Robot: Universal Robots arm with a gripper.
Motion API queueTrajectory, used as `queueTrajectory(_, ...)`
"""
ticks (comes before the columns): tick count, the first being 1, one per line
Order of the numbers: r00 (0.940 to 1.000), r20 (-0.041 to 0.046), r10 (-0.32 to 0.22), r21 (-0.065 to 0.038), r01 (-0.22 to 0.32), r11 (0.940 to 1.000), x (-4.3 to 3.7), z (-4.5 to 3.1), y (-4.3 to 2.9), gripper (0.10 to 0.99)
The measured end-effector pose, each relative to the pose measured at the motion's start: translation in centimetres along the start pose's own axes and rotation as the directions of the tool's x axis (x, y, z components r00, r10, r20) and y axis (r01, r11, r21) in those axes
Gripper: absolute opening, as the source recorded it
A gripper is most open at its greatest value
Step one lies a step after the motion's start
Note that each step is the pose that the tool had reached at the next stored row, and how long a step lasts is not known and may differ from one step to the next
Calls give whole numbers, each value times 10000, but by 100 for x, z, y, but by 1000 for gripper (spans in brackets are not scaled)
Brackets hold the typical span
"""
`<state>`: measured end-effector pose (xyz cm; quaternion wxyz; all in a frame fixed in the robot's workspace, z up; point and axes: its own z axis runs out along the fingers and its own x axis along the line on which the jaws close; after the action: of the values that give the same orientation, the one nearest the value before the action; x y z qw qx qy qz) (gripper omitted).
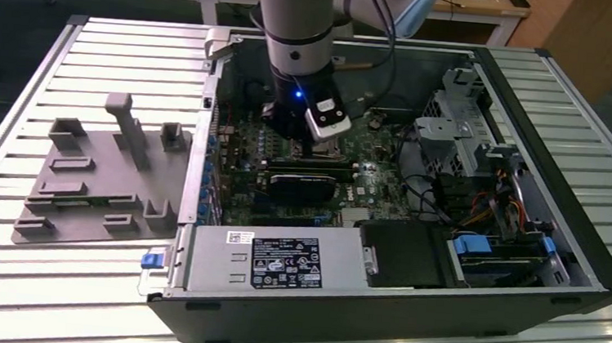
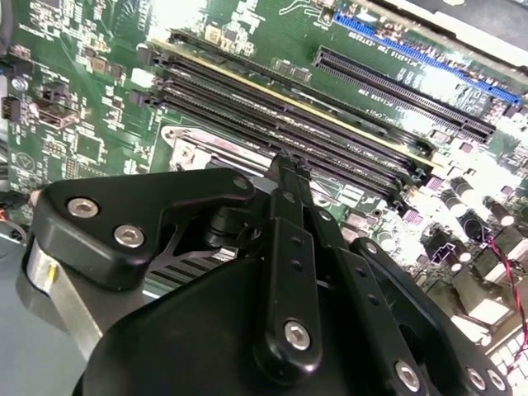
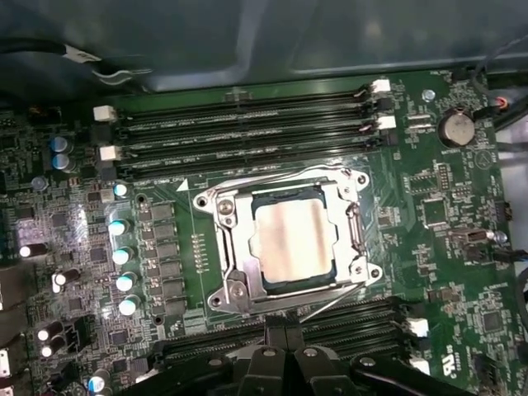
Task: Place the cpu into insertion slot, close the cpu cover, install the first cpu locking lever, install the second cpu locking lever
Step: 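Install the second cpu locking lever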
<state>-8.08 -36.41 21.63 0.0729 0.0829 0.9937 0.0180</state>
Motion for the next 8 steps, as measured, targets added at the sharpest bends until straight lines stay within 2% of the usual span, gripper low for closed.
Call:
queueTrajectory(4, 10000, -28, -78, -158, 78, 9998, 20, 23, -22, 106)
queueTrajectory(8, 9999, -72, -90, -427, 87, 9990, 30, 40, -47, 106)
